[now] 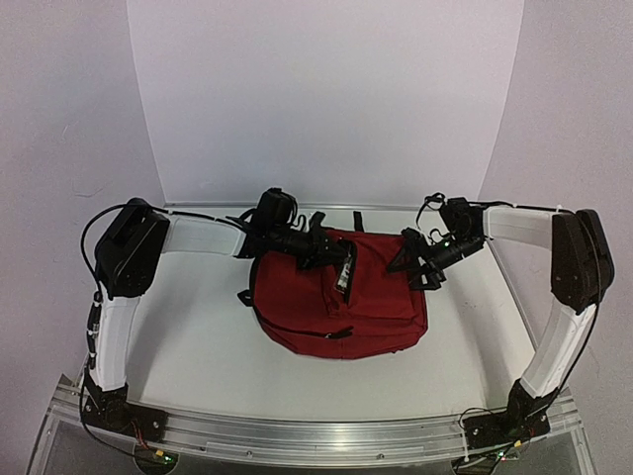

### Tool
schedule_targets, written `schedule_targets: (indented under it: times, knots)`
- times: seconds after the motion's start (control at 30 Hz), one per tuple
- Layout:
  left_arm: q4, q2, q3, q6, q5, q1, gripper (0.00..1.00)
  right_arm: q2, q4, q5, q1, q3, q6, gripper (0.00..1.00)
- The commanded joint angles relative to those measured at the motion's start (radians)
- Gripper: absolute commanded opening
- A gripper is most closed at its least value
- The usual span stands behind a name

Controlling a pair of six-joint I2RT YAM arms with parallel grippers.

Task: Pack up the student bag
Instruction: Place the stationery in the student bag.

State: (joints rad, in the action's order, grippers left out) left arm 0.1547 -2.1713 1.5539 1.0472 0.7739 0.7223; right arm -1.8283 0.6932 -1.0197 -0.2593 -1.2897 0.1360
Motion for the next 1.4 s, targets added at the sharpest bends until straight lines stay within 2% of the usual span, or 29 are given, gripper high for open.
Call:
schedule_targets:
  times: [0.0,0.2,0.4,0.7,0.8,0.87,1.0,1.07,1.2,1.37]
  knots:
    - [-0.345,0.084,0.013,-0.183,0.030,0.066,0.22,0.054,-0.017,-0.015,-0.015,0.025,-0.005,0.94]
    - [-0.522,0.074,0.063,-0.301,0.054,0.049,0.33,0.068,0.043,0.058,0.004,0.040,-0.081,0.96]
    - [-0.686,-0.002,0.203,-0.414,0.093,0.048,0.36,0.049,0.093,0.156,0.005,0.047,-0.132,0.96]
    - [-0.511,-0.037,0.214,-0.334,0.181,0.048,0.27,0.004,0.093,0.065,0.004,0.051,-0.164,0.95]
    - [-0.480,-0.060,0.216,-0.293,0.174,0.046,0.11,0.009,0.095,0.052,0.004,0.047,-0.164,0.96]
    - [-0.370,-0.019,0.141,-0.229,0.165,0.033,0.01,0.016,0.098,0.056,0.005,0.045,-0.162,0.98]
    - [0.054,0.146,-0.167,0.004,0.097,-0.016,0.00,0.037,0.107,0.064,0.005,0.055,-0.167,0.98]
    - [0.230,0.173,-0.247,0.096,0.091,-0.034,0.00,0.042,0.107,0.063,0.004,0.062,-0.168,0.98]
    - [0.426,0.074,-0.200,0.200,0.172,-0.019,0.00,0.034,0.104,0.043,0.003,0.059,-0.165,0.98]
    - [0.466,-0.070,-0.049,0.271,0.259,0.031,0.00,0.004,0.095,-0.008,0.003,0.018,-0.161,0.98]
